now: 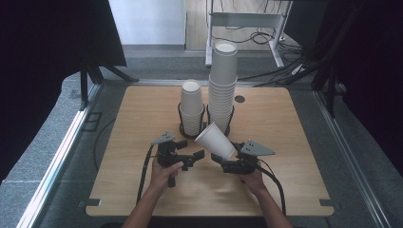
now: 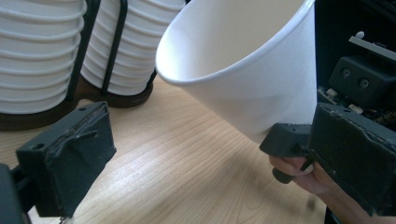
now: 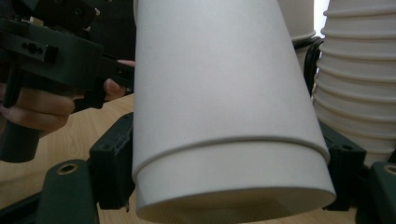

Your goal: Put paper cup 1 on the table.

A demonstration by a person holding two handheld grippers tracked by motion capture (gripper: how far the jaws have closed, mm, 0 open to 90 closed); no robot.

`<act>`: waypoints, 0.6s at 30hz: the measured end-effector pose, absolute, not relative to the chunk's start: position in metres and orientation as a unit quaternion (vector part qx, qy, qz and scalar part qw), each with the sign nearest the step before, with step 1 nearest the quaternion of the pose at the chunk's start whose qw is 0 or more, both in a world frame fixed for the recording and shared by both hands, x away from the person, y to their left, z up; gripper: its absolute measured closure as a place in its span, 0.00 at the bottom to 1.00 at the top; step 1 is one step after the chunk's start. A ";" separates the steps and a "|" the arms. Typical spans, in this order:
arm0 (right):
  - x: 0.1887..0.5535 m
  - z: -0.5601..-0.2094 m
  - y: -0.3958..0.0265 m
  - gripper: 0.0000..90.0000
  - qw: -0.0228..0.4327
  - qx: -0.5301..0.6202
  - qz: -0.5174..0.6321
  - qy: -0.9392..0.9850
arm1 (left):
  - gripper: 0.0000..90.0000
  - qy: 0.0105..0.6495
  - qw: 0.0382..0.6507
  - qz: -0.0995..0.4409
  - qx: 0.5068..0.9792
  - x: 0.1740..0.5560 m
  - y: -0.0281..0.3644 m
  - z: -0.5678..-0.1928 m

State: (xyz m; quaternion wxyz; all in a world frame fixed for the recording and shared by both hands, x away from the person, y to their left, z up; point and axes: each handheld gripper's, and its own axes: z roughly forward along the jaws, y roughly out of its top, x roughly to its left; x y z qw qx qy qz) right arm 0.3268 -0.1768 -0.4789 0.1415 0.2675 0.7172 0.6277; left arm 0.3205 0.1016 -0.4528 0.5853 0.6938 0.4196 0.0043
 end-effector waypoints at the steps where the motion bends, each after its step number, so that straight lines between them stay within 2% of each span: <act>1: 0.327 -0.479 -0.177 0.26 0.142 0.268 0.628 0.717 | 0.01 0.420 0.587 0.001 0.693 0.321 0.100 -0.452; 18: 0.322 -0.484 -0.164 0.26 0.154 0.251 0.625 0.722 | 0.00 0.429 0.620 -0.080 0.652 0.346 0.085 -0.457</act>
